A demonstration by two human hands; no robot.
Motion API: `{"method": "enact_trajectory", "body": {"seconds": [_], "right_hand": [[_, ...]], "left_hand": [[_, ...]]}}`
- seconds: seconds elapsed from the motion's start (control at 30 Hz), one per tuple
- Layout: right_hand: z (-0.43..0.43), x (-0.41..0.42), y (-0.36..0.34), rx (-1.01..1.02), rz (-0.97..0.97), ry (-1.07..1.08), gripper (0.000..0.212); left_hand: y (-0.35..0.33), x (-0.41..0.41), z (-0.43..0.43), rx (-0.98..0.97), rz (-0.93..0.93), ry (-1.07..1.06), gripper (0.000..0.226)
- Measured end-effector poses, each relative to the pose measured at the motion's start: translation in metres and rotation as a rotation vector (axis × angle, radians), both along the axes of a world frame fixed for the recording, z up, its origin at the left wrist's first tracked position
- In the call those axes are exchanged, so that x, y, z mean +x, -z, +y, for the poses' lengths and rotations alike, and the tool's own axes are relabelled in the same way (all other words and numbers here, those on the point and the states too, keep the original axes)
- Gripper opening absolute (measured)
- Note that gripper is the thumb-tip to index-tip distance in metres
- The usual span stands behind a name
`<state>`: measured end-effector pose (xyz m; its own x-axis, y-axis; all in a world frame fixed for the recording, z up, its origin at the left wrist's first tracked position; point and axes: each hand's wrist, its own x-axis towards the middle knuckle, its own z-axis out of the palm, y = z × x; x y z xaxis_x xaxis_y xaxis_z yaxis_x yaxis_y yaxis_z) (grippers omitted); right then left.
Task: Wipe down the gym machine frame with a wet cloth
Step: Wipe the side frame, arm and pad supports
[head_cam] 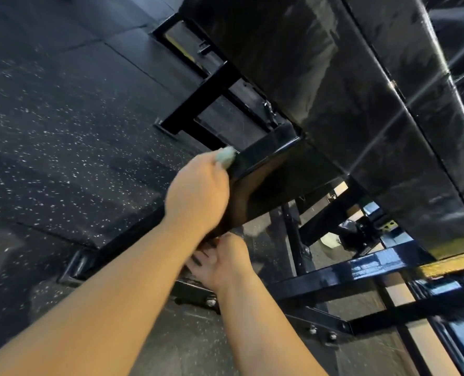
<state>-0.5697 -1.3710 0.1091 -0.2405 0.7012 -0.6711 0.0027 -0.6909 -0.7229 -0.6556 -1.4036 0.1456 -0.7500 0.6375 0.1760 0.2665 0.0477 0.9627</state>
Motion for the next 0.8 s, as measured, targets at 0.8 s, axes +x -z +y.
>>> {"method": "enact_trajectory", "body": {"seconds": [0.8], "right_hand": [[-0.022, -0.006, 0.022, 0.106, 0.015, 0.081, 0.046]], "left_hand": [[0.212, -0.026, -0.028, -0.346, -0.571, -0.056, 0.040]]}}
